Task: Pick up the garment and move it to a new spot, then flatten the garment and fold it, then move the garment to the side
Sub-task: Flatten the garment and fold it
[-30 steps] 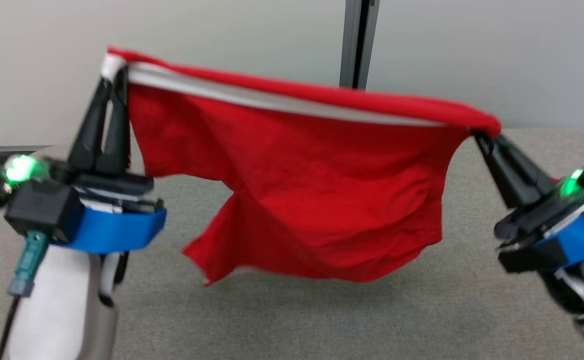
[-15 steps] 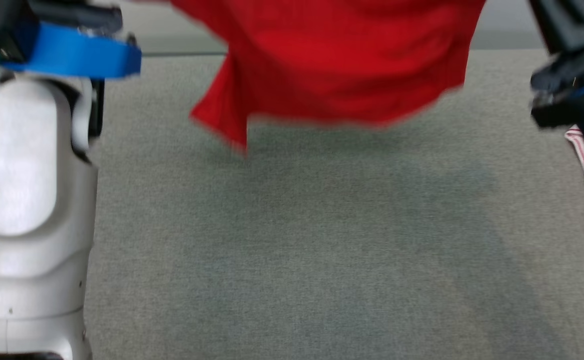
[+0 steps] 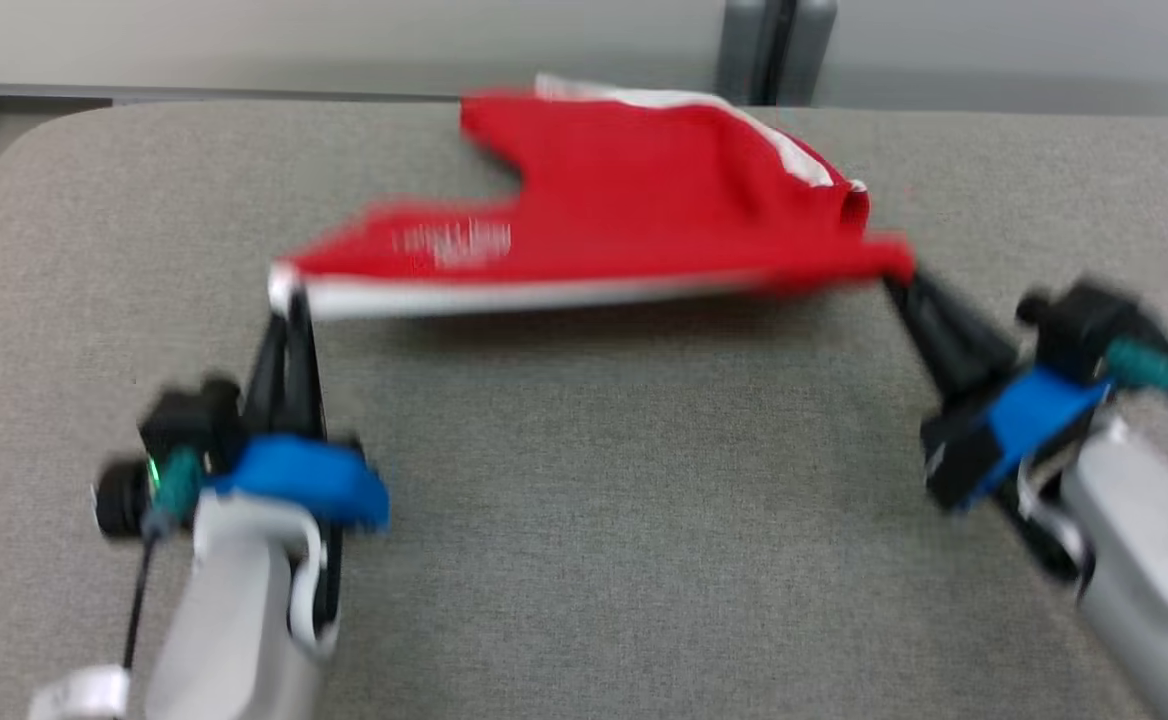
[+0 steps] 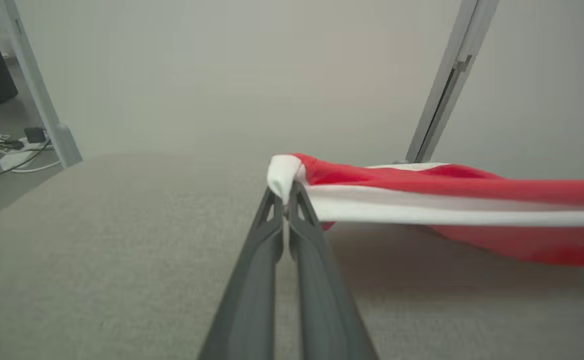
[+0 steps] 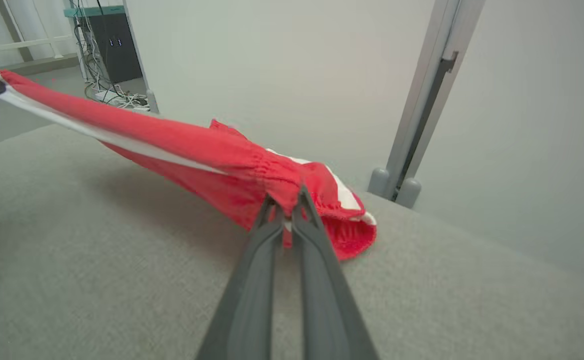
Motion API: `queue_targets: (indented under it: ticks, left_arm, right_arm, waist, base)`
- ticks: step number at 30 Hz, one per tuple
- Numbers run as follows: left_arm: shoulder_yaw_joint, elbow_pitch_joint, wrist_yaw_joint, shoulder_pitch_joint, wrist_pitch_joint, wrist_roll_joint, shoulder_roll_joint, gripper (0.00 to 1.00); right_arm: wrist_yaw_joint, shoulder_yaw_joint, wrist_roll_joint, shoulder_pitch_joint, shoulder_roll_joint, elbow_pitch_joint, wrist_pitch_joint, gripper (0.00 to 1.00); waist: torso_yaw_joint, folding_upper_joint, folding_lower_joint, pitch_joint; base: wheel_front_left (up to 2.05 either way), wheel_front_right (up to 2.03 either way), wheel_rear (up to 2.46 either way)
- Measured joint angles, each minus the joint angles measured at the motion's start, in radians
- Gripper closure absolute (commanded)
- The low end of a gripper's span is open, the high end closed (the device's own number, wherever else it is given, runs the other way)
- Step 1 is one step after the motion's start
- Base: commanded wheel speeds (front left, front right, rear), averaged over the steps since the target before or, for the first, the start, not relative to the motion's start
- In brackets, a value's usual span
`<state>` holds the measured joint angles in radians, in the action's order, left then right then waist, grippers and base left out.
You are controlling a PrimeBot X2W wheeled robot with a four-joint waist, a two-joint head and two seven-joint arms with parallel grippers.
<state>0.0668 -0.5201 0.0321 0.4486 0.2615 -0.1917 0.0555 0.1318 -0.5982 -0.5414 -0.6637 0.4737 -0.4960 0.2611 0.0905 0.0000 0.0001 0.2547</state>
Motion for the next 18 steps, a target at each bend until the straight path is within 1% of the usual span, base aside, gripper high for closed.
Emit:
queue_targets:
  ticks: [5, 9, 11, 12, 14, 18]
  left_arm:
    - [0.006, -0.009, 0.002, -0.224, 0.000, -0.059, -0.012, 1.00]
    - [0.029, 0.006, -0.027, -0.356, 0.000, -0.118, -0.016, 1.00]
    - [0.030, 0.012, -0.042, -0.406, 0.000, -0.124, -0.017, 1.00]
    - [0.030, 0.012, -0.042, -0.406, 0.000, -0.124, -0.017, 1.00]
    - [0.032, 0.006, -0.049, -0.449, 0.000, -0.116, -0.016, 1.00]
    - [0.015, -0.005, -0.056, -0.524, 0.000, -0.096, -0.015, 1.00]
  right_arm:
    - [0.000, -0.036, -0.056, 0.235, 0.004, 0.022, 0.000, 1.00]
    - [0.001, -0.027, -0.078, 0.363, 0.005, 0.042, 0.000, 1.00]
    - [0.002, -0.012, -0.083, 0.412, -0.007, 0.050, 0.000, 1.00]
    - [0.002, -0.012, -0.083, 0.412, -0.007, 0.050, 0.000, 1.00]
    - [0.001, -0.006, -0.086, 0.461, -0.031, 0.054, 0.000, 1.00]
    - [0.001, -0.024, -0.095, 0.565, -0.061, 0.060, 0.000, 1.00]
  waist:
    - [0.010, 0.0000, -0.0002, -0.040]
    - [0.009, 0.0000, -0.0002, -0.083]
    - [0.010, 0.0000, -0.0003, -0.109]
    - [0.010, 0.0000, -0.0003, -0.109]
    - [0.013, 0.0000, -0.0003, -0.138]
    - [0.020, 0.0000, -0.0004, -0.199]
  base:
    - [0.00, 0.00, 0.00]
    - [0.00, 0.00, 0.00]
    - [0.00, 0.00, 0.00]
    - [0.00, 0.00, 0.00]
    - [0.00, 0.00, 0.00]
    - [0.00, 0.00, 0.00]
